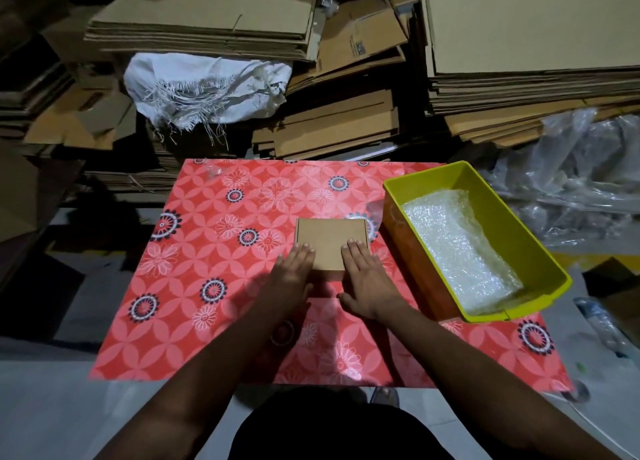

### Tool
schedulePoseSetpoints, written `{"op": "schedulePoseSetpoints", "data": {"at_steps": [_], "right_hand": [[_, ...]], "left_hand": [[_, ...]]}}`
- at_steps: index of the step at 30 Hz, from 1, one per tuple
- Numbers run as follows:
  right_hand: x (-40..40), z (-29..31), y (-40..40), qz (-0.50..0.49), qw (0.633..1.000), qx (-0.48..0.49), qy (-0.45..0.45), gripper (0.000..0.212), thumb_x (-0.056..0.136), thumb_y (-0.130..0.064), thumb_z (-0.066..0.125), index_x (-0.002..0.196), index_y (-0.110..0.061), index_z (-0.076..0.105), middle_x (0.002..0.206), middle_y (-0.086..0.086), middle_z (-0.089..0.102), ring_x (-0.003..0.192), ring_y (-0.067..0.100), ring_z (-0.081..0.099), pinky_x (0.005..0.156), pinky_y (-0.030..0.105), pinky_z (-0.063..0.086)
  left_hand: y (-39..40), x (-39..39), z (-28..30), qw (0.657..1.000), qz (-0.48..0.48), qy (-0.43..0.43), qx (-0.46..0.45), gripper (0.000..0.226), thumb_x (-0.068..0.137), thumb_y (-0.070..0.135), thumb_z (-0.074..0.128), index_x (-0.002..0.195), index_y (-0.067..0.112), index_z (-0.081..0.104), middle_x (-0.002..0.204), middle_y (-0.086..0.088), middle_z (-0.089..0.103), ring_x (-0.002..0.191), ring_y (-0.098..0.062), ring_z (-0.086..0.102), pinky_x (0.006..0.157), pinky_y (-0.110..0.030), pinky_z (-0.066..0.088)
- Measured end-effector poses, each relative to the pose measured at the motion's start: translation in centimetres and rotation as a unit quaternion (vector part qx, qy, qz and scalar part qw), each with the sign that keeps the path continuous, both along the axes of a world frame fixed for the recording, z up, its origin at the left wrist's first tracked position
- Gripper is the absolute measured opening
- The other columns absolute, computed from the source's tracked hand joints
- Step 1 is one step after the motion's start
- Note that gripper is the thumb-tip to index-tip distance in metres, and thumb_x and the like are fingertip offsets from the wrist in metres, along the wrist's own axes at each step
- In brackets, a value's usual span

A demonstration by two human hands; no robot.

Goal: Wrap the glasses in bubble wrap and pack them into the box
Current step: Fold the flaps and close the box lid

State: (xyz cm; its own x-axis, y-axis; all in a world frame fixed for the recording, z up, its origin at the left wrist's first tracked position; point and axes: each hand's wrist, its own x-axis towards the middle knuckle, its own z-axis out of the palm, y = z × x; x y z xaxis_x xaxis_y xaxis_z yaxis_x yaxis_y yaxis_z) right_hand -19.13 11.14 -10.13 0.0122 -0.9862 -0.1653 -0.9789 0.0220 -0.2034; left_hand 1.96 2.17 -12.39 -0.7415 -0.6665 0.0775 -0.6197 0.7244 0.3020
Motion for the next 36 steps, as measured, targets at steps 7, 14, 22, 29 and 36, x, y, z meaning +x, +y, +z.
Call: {"op": "schedulePoseSetpoints", "data": {"at_steps": [7,14,22,29,36], "right_hand": [[-0.2,1.8,-0.3,0.024,0.997,0.025,0.07,0.099,0.088,-0.052,0.055,0.159,-0.007,0.003,0.168,0.014,0.0,0.155,0.028,-0.002,0.124,0.051,0.006],[-4.2,6.8,2.3,-0.224,0.95,-0.099,0.192,0.072,0.09,-0.016,0.056,0.153,0.001,0.026,0.155,0.032,0.03,0.138,0.049,0.037,0.112,0.055,0.033],[-6.9,7.3,2.0,-0.219,0.966,-0.057,0.127,0.06,0.096,0.001,0.039,0.152,0.005,0.019,0.113,0.014,0.067,0.097,0.034,0.07,0.07,0.038,0.05],[-6.6,6.4,0.0,-0.12,0.973,-0.062,0.187,0.063,0.096,-0.01,0.043,0.155,0.0,0.021,0.157,0.026,0.031,0.143,0.044,0.032,0.114,0.057,0.028],[-1.7,0.0,0.7,0.019,0.997,0.07,0.039,0.071,0.09,-0.028,0.013,0.149,0.007,0.033,0.153,0.03,0.035,0.142,0.046,0.034,0.106,0.053,0.045]], "left_hand": [[-0.1,-0.5,0.5,0.997,-0.013,-0.045,-0.061,0.062,0.09,0.018,0.065,0.146,-0.002,0.044,0.149,-0.025,0.046,0.138,-0.042,0.044,0.109,-0.059,0.04],[-0.2,-2.0,1.0,0.998,-0.004,-0.008,-0.068,0.067,0.081,0.003,0.072,0.144,0.015,0.052,0.146,-0.021,0.051,0.133,-0.041,0.05,0.104,-0.05,0.047],[0.4,-4.3,1.3,0.996,0.083,-0.008,-0.013,0.054,0.094,0.019,0.062,0.147,0.019,0.049,0.152,-0.018,0.046,0.141,-0.039,0.041,0.111,-0.045,0.042],[0.1,-3.5,1.7,0.992,0.106,-0.046,0.058,0.082,0.082,0.027,0.075,0.154,0.025,0.036,0.159,-0.023,0.029,0.148,-0.041,0.026,0.118,-0.046,0.031],[1.7,-3.4,1.7,0.994,0.086,-0.065,0.01,0.071,0.071,0.018,0.084,0.132,-0.005,0.057,0.134,-0.027,0.059,0.123,-0.042,0.059,0.104,-0.049,0.049]]}}
